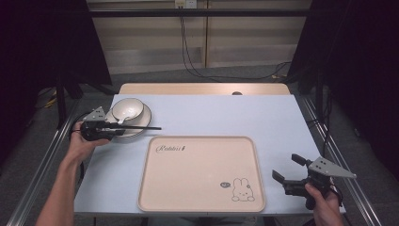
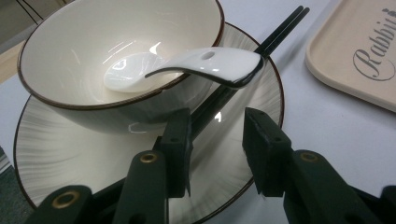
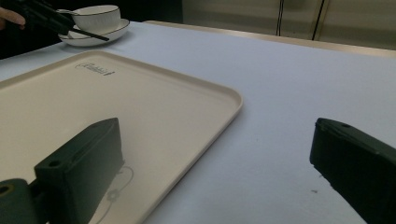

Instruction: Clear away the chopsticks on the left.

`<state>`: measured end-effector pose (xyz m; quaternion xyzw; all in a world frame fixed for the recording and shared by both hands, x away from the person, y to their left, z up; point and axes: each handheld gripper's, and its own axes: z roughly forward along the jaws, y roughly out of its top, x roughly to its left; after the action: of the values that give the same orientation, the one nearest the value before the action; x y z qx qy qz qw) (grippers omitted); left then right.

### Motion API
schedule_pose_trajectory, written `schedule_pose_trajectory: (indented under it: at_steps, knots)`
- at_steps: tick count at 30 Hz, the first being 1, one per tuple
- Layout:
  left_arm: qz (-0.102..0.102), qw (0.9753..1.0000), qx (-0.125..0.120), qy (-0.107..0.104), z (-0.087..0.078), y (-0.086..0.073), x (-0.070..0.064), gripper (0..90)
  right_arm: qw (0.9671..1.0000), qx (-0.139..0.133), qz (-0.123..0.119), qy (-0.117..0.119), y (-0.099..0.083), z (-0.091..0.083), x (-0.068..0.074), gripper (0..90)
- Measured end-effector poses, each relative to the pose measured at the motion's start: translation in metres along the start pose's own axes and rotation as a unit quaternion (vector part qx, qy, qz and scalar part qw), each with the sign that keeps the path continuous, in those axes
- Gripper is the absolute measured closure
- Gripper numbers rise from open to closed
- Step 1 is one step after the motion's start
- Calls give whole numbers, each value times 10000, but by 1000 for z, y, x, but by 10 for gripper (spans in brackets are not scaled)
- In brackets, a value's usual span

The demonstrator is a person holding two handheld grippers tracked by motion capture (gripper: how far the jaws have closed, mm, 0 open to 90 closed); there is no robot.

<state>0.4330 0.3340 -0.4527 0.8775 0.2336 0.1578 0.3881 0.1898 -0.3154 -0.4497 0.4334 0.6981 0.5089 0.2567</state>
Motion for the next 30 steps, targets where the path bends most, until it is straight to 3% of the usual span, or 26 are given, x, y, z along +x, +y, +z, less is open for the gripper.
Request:
schedule_pose_trajectory:
  at_steps: [3,8,9,13,15,16,20,21,26,30]
  knots:
    - [-86,9998,-179,85,-3,1,1,633,10000,-2,-4,7,0,0,0,21]
    - [-88,9998,-99,174,-5,-1,6,545,10000,-1,-16,25,0,0,0,27]
    - [-78,9999,-88,115,-4,-2,6,535,10000,4,-17,28,0,0,0,27]
    - [-24,9999,-39,150,0,-3,5,579,10000,-7,-20,13,0,0,-1,27]
    - [4,10000,-58,72,2,-4,4,606,10000,0,5,21,0,0,0,27]
    - [51,9999,72,70,4,-3,3,618,10000,0,6,23,0,0,0,27]
    - [138,9997,192,23,7,-1,1,644,10000,1,5,22,0,0,0,27]
    - [101,9998,125,-76,9,-1,0,642,10000,-13,-20,9,0,0,-1,27]
    - [221,9994,238,-138,15,2,-2,663,10000,-7,27,0,-1,0,-1,27]
    - [236,9988,349,-250,16,5,-3,724,10000,-5,37,6,-1,0,-1,27]
